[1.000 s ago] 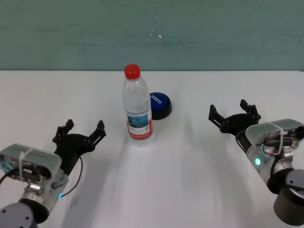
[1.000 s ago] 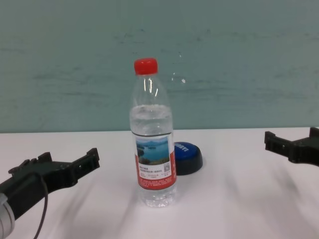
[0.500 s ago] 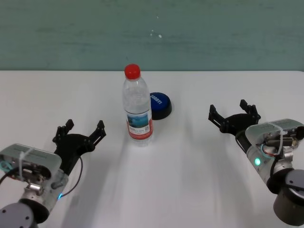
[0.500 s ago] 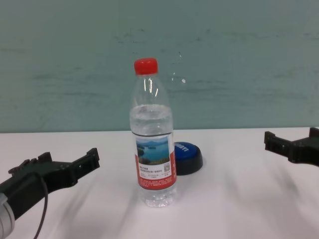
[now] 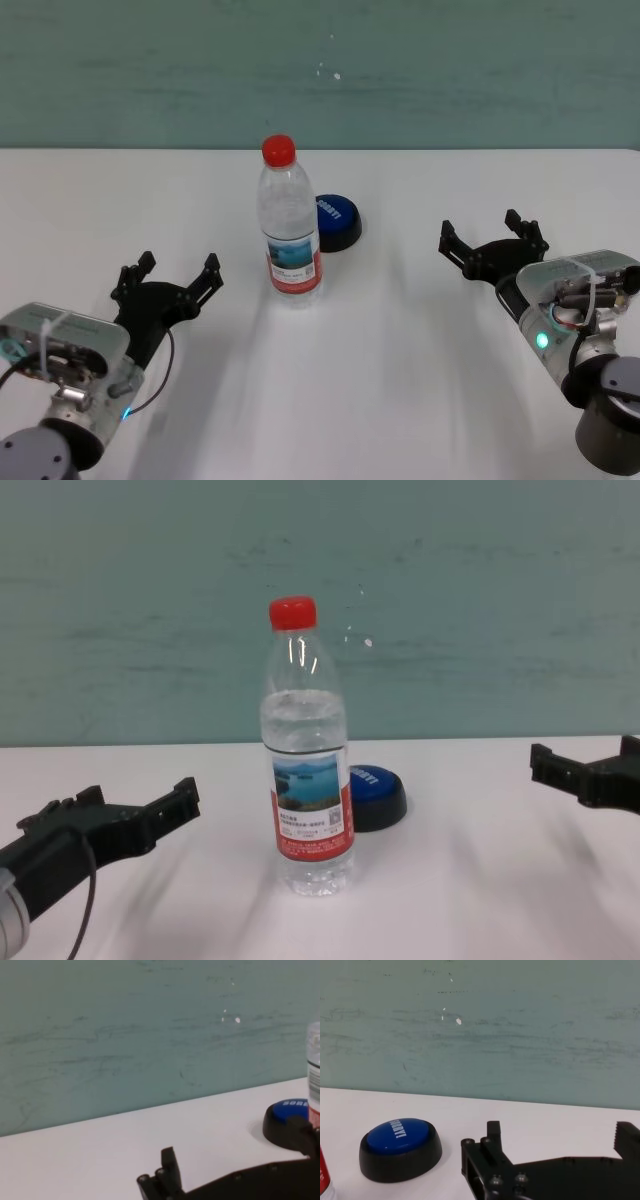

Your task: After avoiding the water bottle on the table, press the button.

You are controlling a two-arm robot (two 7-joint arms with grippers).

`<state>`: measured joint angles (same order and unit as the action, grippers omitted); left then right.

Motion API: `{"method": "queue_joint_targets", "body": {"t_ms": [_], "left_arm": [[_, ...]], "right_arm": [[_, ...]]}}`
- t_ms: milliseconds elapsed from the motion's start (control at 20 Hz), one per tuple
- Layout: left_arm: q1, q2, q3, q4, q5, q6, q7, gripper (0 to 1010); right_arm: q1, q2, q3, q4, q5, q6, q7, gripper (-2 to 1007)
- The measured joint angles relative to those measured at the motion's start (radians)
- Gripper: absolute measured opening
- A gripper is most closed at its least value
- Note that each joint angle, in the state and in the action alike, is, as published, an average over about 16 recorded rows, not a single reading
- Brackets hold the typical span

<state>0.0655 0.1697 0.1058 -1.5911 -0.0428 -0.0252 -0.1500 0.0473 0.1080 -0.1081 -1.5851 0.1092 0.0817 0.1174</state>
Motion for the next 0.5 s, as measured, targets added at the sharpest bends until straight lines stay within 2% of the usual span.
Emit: {"method": "queue_joint_targets", "body": {"t_ms": [500], "left_arm": [[0.000,0.000,0.000,0.000,0.000,0.000,0.000,1004]], "right_arm": [[0.000,0.000,0.000,0.000,0.000,0.000,0.000,1003]]}}
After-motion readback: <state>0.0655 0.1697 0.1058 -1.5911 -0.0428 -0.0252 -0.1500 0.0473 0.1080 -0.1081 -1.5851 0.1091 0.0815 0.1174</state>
